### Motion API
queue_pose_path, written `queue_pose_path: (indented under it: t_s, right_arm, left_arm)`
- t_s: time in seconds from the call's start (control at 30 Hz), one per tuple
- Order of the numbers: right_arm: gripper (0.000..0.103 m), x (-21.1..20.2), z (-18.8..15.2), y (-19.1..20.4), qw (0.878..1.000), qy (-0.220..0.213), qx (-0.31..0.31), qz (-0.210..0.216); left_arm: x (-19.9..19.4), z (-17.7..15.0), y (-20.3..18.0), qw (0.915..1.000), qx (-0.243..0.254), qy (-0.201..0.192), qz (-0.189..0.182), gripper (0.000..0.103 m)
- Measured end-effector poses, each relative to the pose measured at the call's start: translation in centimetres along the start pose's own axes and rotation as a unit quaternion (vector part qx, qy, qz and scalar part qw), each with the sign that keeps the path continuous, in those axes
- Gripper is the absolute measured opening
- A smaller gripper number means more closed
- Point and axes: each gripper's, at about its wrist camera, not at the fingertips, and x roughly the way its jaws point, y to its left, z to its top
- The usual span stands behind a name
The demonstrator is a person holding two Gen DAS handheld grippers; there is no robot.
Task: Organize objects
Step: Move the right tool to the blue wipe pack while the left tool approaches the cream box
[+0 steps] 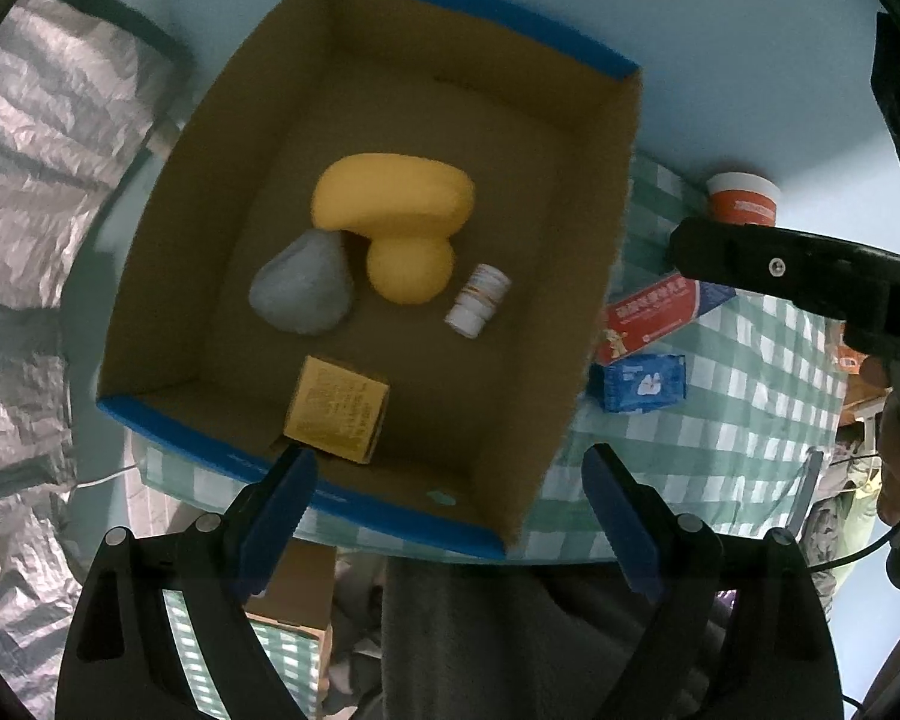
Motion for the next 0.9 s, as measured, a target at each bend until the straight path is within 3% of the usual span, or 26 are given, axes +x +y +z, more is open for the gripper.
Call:
queue_pose_path:
  t_s: [0.5,0.67,0.9]
  right_arm:
    - [0.092,0.7,-3.7,-6.2,0.999,0.032,0.025,-0.033]
    - [0.092,2.2,-5.6,-6.8,0.997,0.052,-0.033,-0.049]
    - [0.092,5.7,-8.5,-7.4,0.984,0.088,-0.136,-0.072]
  left_arm:
    - [1.2,-0.6,-5.0,0.9998,0.015,0.013,-0.003,0.091]
    - [1.5,-1.2,-6.5,0.9996,0.023,0.017,-0.004,0.091]
    - [2.1,-2.2,-7.3,0.9994,0.025,0.023,0.0,0.091]
